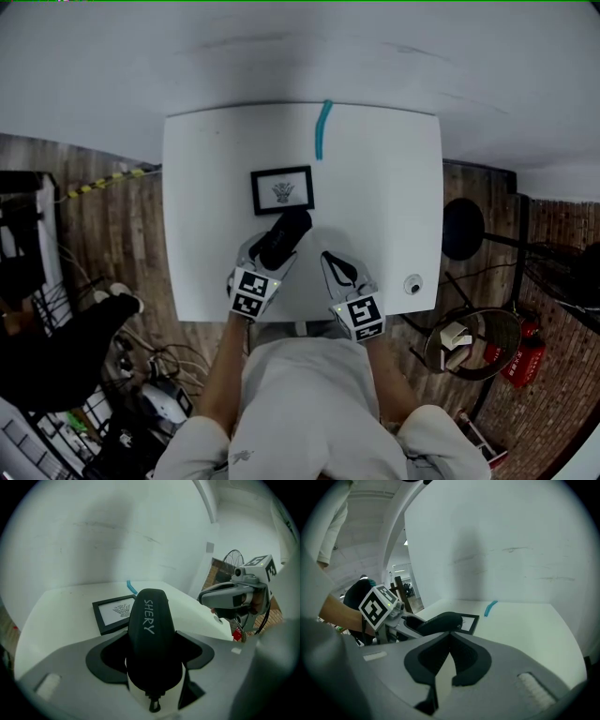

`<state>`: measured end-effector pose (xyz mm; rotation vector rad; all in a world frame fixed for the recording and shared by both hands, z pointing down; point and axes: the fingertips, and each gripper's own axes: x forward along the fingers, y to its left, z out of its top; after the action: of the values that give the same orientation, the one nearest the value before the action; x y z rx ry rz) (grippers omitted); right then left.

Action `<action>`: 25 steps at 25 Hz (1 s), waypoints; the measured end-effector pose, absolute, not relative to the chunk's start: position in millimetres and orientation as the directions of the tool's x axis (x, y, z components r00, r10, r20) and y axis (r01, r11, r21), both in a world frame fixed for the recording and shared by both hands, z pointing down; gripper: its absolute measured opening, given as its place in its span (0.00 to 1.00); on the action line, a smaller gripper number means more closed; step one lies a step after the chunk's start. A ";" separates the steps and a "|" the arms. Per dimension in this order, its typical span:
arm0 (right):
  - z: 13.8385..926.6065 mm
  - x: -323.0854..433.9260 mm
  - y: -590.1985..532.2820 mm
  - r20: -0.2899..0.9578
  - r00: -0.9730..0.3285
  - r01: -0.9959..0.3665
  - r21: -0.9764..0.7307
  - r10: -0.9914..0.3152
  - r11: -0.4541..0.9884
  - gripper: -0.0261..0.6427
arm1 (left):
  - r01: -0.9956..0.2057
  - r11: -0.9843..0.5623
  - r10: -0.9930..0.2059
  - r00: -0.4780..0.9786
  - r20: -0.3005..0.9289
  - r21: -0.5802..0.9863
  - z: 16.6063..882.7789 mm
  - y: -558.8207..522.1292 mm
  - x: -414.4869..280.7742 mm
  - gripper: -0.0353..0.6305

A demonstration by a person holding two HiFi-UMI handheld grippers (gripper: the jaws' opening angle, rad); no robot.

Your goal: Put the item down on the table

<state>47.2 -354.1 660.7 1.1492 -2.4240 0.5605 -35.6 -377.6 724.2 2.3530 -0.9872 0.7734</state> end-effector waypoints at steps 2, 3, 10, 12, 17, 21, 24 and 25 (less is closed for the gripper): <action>662.8 47.4 -352.5 0.513 -0.583 -0.793 -0.188 -0.630 0.580 0.05 | -0.748 -0.632 -0.469 0.579 0.668 0.204 730.3 -376.2 -32.9 0.56; 663.9 47.6 -351.9 0.515 -0.582 -0.793 -0.190 -0.629 0.579 0.05 | -0.746 -0.633 -0.460 0.576 0.676 0.206 733.6 -375.5 -31.7 0.56; 668.6 50.3 -348.3 0.522 -0.577 -0.798 -0.197 -0.629 0.569 0.05 | -0.736 -0.649 -0.400 0.547 0.736 0.194 753.1 -371.3 -27.5 0.56; 668.7 51.5 -347.3 0.523 -0.574 -0.801 -0.196 -0.630 0.566 0.05 | -0.734 -0.652 -0.392 0.542 0.743 0.191 755.3 -371.1 -26.5 0.56; 668.3 52.6 -344.8 0.522 -0.569 -0.805 -0.196 -0.635 0.560 0.05 | -0.733 -0.653 -0.393 0.543 0.742 0.190 756.3 -371.9 -25.7 0.57; 666.9 53.0 -343.0 0.517 -0.568 -0.806 -0.192 -0.641 0.560 0.05 | -0.742 -0.645 -0.408 0.538 0.737 0.184 756.2 -372.7 -26.6 0.59; 664.5 54.0 -341.5 0.512 -0.565 -0.808 -0.186 -0.647 0.559 0.05 | -0.744 -0.642 -0.424 0.544 0.724 0.184 751.2 -372.1 -26.3 0.62; 663.7 54.8 -340.9 0.511 -0.563 -0.809 -0.183 -0.650 0.558 0.05 | -0.745 -0.642 -0.430 0.546 0.719 0.182 748.6 -371.7 -26.3 0.62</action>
<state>54.8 -340.9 663.7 1.1871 -2.4094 0.5691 -26.3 -371.7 748.6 2.3123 -0.9496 0.8921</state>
